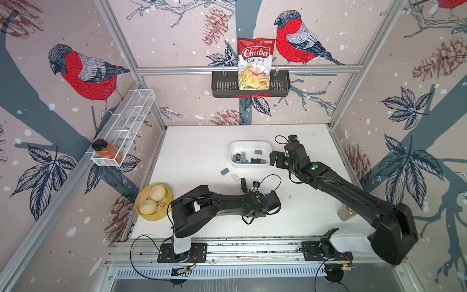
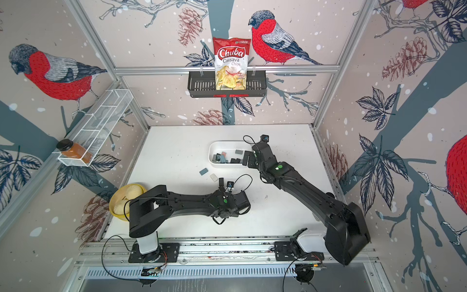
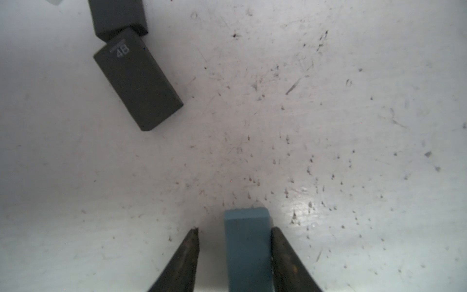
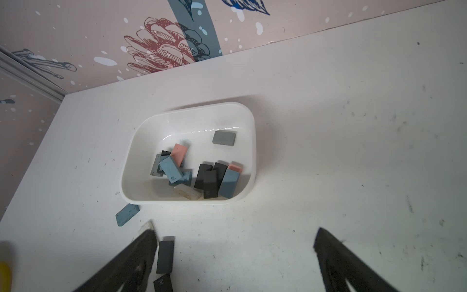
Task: Put the eraser in the storage box
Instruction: Pick up the eraser from the center of the board.
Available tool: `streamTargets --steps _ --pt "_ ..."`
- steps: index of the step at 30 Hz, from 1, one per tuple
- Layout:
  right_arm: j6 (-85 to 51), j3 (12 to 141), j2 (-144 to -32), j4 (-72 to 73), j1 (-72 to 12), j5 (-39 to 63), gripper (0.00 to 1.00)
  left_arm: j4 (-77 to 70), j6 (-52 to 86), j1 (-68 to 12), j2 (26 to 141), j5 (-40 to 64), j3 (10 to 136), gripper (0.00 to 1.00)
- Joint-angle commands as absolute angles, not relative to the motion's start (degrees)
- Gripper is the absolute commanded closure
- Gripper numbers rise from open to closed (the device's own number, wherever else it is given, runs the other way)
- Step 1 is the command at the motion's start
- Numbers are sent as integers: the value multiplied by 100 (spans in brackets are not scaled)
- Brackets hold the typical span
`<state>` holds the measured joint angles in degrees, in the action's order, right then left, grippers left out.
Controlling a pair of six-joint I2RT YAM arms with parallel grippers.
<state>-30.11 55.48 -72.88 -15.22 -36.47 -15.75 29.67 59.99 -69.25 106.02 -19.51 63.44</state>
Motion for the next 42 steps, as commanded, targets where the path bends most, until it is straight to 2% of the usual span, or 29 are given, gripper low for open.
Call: streamTargets --steps 1,8,18,34,42 --pt "-3216 5127 -6713 -1438 -3665 -1999 0 3054 5985 -6961 10641 -1814 6294 61" --pt "-3272 4521 -5722 -1579 -3726 -2362 0 3054 5985 -7019 10784 -1688 6230 73" --pt "-3357 4219 -5632 -1547 -3735 -2435 1 3135 6029 -7026 10689 -1706 6102 86" --pt "-3445 3876 -5413 -1556 -3744 -2476 1 3715 5785 -6910 10134 -2537 6471 86" --pt "-3533 3720 -5199 -1547 -3744 -2487 1 3607 5074 -6127 9476 -2693 6549 86"
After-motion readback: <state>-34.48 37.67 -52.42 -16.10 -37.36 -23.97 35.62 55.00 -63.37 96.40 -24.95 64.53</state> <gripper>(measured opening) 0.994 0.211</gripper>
